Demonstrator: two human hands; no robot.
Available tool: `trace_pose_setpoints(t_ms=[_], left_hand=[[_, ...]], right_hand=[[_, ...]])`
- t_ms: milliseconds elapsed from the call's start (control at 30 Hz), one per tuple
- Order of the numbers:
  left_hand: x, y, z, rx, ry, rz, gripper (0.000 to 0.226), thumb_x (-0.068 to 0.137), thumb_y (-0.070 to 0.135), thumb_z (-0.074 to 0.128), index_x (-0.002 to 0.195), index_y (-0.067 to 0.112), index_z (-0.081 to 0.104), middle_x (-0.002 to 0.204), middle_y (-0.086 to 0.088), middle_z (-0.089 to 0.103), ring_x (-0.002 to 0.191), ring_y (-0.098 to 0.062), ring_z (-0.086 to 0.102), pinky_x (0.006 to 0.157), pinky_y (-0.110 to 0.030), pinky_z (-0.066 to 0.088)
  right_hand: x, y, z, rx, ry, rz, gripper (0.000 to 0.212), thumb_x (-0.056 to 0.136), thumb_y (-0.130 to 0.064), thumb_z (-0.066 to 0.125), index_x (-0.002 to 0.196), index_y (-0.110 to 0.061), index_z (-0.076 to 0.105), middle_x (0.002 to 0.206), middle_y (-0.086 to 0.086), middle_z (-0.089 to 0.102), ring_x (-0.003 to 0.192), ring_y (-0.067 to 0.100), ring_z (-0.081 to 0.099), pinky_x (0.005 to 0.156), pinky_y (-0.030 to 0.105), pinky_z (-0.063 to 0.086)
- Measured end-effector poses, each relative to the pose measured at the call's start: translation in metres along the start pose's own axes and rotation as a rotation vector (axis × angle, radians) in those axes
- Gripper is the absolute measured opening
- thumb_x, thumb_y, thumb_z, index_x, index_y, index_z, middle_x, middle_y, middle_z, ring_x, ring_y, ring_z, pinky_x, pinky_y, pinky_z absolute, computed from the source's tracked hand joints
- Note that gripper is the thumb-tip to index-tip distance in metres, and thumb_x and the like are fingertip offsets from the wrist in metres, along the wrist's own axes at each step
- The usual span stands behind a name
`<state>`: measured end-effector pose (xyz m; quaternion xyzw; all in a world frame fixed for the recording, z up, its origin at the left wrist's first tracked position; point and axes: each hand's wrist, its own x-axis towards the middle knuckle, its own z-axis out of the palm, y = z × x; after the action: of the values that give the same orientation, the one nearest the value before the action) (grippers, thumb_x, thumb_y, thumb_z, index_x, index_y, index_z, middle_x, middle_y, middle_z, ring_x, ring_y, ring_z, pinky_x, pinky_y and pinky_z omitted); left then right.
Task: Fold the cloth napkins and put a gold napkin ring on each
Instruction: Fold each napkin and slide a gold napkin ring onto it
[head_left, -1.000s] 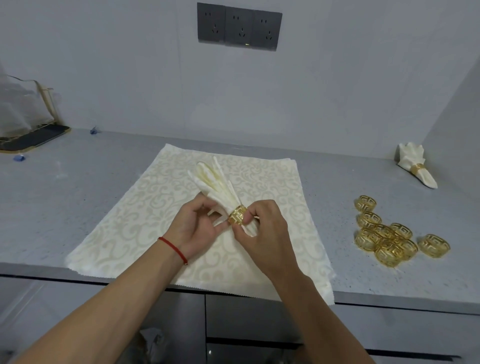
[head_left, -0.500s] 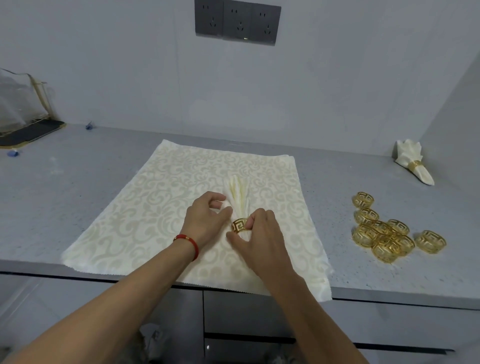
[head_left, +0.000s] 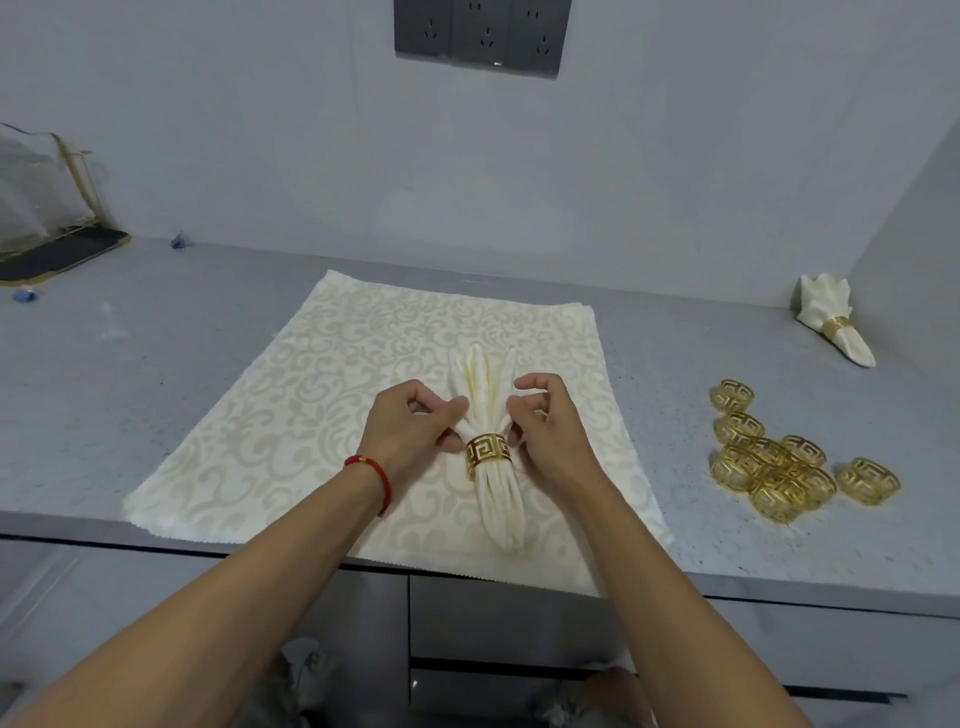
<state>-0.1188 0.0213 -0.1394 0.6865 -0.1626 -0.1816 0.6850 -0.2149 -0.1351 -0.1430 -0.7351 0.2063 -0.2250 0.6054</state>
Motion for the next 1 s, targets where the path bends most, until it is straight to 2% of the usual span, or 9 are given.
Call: trace_pose_setpoints(t_ms=[133,233,300,433,533,700,767,900,1000], left_hand=[[-0.004,-0.002,-0.011,0.004,-0.008,-0.016,0.026,0.086,0.020,0.080,0.092,0.005,0.060,0.080,-0.012,0.072,0.071,-0.040,0.073,0.071,-0.047,0.060],[0.000,0.007,-0.014,0.158,0.007,0.025,0.032,0.082,0.012,0.074,0.109,0.019,0.060,0.106,0.004,0.067,0.051,-0.027,0.062,0.051,-0.035,0.051],[0.009,0.017,-0.009,0.243,-0.006,0.062,0.044,0.083,0.015,0.074,0.122,0.024,0.056,0.116,0.010,0.063,0.045,-0.017,0.057,0.044,-0.028,0.045],[0.025,0.028,0.004,0.160,0.008,0.028,0.034,0.090,0.027,0.073,0.119,0.018,0.059,0.096,0.000,0.070,0.042,-0.013,0.054,0.039,-0.025,0.039],[0.023,0.022,0.003,0.187,0.093,0.094,0.017,0.088,0.021,0.069,0.105,0.019,0.067,0.082,0.000,0.067,0.046,-0.017,0.060,0.041,-0.025,0.042],[0.017,0.012,-0.009,0.145,0.105,0.075,0.022,0.088,0.019,0.068,0.109,0.022,0.066,0.083,0.002,0.052,0.051,-0.027,0.066,0.044,-0.028,0.044],[0.016,0.013,-0.009,0.114,0.091,0.084,0.023,0.088,0.019,0.068,0.111,0.022,0.064,0.088,0.002,0.055,0.054,-0.027,0.066,0.046,-0.030,0.046],[0.015,0.017,-0.006,0.099,0.074,0.103,0.025,0.091,0.021,0.065,0.115,0.025,0.060,0.101,-0.002,0.063,0.058,-0.023,0.066,0.048,-0.032,0.049],[0.014,0.018,-0.002,0.093,0.077,0.104,0.028,0.092,0.023,0.062,0.120,0.027,0.056,0.108,-0.004,0.064,0.059,-0.021,0.066,0.049,-0.031,0.049]], right_hand=[[-0.001,0.006,-0.015,-0.052,-0.055,0.085,0.022,0.097,-0.019,0.057,0.112,-0.035,0.059,0.083,-0.003,0.069,0.079,0.026,0.064,0.064,0.038,0.046],[0.006,-0.002,-0.018,-0.311,-0.043,0.000,0.027,0.096,-0.018,0.056,0.118,-0.034,0.055,0.101,-0.007,0.066,0.089,0.015,0.065,0.079,0.034,0.054],[0.015,-0.012,-0.013,-0.329,0.008,-0.052,0.028,0.097,-0.020,0.057,0.124,-0.028,0.055,0.110,-0.008,0.063,0.095,0.010,0.063,0.088,0.031,0.053],[0.030,-0.028,0.006,-0.165,0.049,0.007,0.033,0.101,-0.037,0.057,0.132,-0.027,0.056,0.113,-0.007,0.064,0.102,0.009,0.063,0.091,0.029,0.052],[0.036,-0.020,0.009,-0.189,0.123,0.040,0.027,0.098,-0.032,0.061,0.125,-0.026,0.058,0.099,-0.002,0.066,0.091,0.015,0.066,0.081,0.028,0.051],[0.030,-0.013,-0.003,-0.241,0.206,0.104,0.030,0.098,-0.030,0.060,0.126,-0.020,0.056,0.100,0.001,0.069,0.091,0.017,0.067,0.074,0.027,0.047],[0.015,-0.025,0.000,-0.362,0.235,0.044,0.040,0.101,-0.035,0.056,0.136,-0.017,0.047,0.101,-0.001,0.067,0.095,0.018,0.066,0.080,0.032,0.047],[-0.033,-0.045,0.028,-0.925,0.184,-0.028,0.070,0.096,-0.056,0.050,0.147,-0.015,0.026,0.126,0.006,0.055,0.111,0.031,0.060,0.086,0.042,0.043],[-0.051,-0.039,0.046,-1.137,0.026,0.019,0.083,0.092,-0.058,0.055,0.149,-0.011,0.018,0.103,0.003,0.053,0.093,0.027,0.060,0.077,0.039,0.039]])
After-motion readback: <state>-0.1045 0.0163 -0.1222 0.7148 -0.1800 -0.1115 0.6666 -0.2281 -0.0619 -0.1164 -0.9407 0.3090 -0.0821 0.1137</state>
